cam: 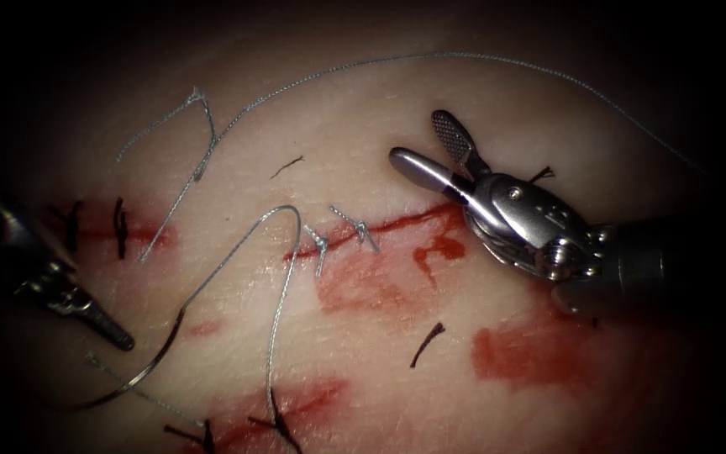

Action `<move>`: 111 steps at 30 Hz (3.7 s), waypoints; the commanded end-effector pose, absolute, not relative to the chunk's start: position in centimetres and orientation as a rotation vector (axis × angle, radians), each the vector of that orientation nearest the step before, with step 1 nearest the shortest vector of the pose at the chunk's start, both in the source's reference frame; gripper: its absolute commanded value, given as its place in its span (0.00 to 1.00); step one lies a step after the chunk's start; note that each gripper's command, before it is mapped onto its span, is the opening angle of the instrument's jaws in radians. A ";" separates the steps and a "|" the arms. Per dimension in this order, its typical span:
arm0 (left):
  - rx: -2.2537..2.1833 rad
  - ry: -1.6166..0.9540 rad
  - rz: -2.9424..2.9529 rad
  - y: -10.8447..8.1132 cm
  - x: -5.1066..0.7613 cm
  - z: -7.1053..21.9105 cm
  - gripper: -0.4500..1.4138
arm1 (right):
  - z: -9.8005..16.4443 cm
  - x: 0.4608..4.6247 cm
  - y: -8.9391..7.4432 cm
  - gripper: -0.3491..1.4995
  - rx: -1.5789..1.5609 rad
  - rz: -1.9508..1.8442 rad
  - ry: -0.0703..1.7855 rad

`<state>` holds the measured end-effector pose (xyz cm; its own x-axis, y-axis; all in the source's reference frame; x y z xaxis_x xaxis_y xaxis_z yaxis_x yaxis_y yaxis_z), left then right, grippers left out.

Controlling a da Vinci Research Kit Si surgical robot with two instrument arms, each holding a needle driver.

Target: Wound Closure

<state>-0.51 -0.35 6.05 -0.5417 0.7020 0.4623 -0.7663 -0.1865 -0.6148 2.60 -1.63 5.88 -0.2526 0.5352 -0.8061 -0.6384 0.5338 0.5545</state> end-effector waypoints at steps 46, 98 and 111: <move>0.029 -1.263 2.090 -0.5 -0.58 5.9 0.00 | 5.9 2.69 -1.7 0.94 -0.092 1.111 1.453; 0.128 -1.347 1.826 -1.0 -0.77 6.3 0.64 | 5.9 2.68 -1.7 0.96 -0.089 1.111 1.452; 0.121 -1.332 1.846 -1.0 -0.74 6.5 0.63 | 5.8 2.68 -1.7 0.96 -0.085 1.116 1.454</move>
<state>-0.68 -0.96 6.50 -0.6447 0.5632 0.5169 -0.6677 -0.0857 -0.7395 2.60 -1.65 5.82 -0.2569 0.5410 -0.8008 -0.6348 0.5304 0.5619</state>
